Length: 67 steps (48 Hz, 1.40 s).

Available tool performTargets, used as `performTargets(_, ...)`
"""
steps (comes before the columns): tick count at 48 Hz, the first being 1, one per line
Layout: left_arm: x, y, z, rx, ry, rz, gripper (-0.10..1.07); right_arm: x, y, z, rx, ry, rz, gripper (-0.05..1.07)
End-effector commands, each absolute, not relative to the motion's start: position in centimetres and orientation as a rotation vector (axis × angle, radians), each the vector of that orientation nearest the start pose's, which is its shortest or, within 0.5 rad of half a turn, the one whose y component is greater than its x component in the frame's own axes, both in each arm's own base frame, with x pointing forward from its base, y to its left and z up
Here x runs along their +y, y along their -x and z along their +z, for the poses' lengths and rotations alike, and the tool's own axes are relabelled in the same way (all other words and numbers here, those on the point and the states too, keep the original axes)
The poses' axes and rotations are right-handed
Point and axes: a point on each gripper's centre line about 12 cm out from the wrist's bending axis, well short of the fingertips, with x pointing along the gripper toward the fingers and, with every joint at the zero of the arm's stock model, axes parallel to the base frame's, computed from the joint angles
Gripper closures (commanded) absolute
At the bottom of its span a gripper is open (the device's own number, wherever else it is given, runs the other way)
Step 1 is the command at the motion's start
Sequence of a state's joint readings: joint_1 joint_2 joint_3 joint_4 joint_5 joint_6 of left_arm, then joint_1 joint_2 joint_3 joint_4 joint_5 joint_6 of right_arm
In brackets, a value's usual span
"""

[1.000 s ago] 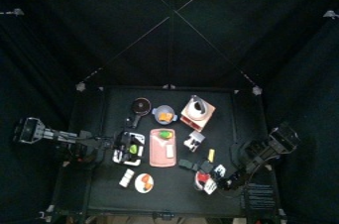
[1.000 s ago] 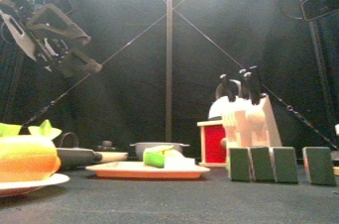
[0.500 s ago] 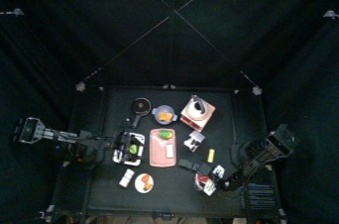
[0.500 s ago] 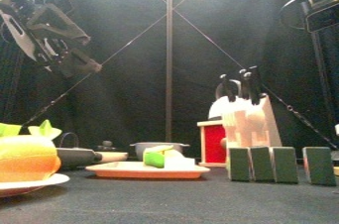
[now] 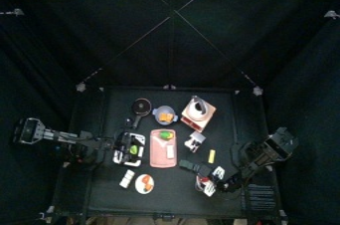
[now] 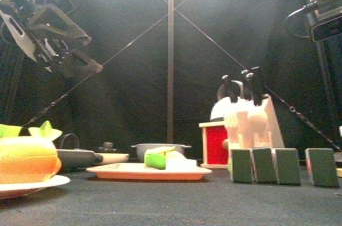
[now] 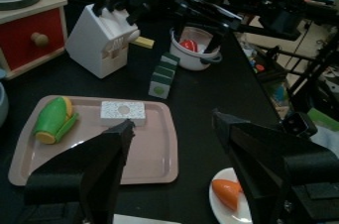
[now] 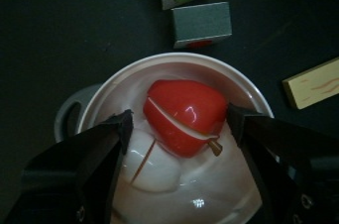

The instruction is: Grab apple

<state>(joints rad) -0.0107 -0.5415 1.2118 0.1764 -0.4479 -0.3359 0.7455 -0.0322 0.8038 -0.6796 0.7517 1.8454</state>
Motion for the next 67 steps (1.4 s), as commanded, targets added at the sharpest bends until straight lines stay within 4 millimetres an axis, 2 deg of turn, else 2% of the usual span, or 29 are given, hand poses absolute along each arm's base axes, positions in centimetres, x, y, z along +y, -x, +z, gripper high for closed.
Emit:
performTargets(1, -1.1, -24.8, 20.7, 0.217, 0.183, -0.066, 0.00, 15.8, -24.6, 12.1, 1.038, -0.398, -0.480, 0.02)
performTargets(22, -1.1, -24.8, 20.7, 0.217, 0.185, -0.066, 0.00, 16.1, -24.6, 12.6, 1.032, -0.419, -0.473, 0.26)
performTargets(43, -1.1, -24.8, 20.6, 0.219, 0.183, -0.066, 0.00, 16.4, -24.1, 16.1, 0.975, -0.439, -0.464, 0.27)
performTargets(67, -1.1, -24.8, 20.6, 0.219, 0.183, -0.066, 0.00, 16.6, -24.4, 17.4, 0.943, -0.438, -0.449, 0.27)
